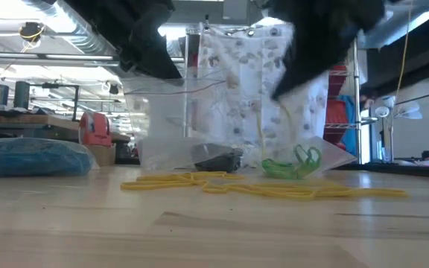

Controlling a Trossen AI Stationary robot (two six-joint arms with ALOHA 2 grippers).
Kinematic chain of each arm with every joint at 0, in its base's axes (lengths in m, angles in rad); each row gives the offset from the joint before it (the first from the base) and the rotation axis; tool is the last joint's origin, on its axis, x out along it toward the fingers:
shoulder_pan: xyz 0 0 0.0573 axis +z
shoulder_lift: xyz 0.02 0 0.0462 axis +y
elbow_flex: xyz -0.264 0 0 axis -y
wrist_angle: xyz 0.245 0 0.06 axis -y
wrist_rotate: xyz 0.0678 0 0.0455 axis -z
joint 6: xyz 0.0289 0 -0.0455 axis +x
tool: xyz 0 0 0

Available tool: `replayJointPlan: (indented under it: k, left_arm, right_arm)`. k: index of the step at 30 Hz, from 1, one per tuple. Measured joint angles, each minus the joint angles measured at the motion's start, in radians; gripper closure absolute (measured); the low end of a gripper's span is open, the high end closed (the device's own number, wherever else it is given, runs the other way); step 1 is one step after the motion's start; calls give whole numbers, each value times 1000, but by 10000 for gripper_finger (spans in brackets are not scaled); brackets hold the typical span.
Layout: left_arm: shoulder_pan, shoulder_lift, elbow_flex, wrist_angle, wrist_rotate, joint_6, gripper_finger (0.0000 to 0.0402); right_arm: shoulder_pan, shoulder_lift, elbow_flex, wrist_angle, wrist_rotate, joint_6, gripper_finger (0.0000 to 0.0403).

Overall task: Sort rubber bands
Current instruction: Put the yellow rubber band into the transparent zip bag

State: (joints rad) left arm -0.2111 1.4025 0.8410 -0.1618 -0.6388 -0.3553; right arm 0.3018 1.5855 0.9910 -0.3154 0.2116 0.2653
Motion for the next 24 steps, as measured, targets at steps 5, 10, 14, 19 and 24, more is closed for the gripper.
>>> replayJointPlan:
  k: [5, 10, 14, 19, 24]
  left_arm:
    - [-1, 0, 0, 1, 0, 0, 401]
    - [-6, 0, 0, 4, 1, -9, 401]
    - [-7, 0, 0, 23, 17, -12, 401]
    - [-7, 0, 0, 39, 37, -22, 401]
    - [-7, 0, 0, 40, 38, -39, 401]
  right_arm:
    - [0, -23, 45, 1, 18, -38, 402]
    - [0, -24, 134, 35, 76, -151, 402]
    - [-1, -24, 240, 50, 128, -281, 402]
    - [-1, -24, 349, 83, 206, -444, 402]
    - [-9, -21, 427, 92, 245, -532, 402]
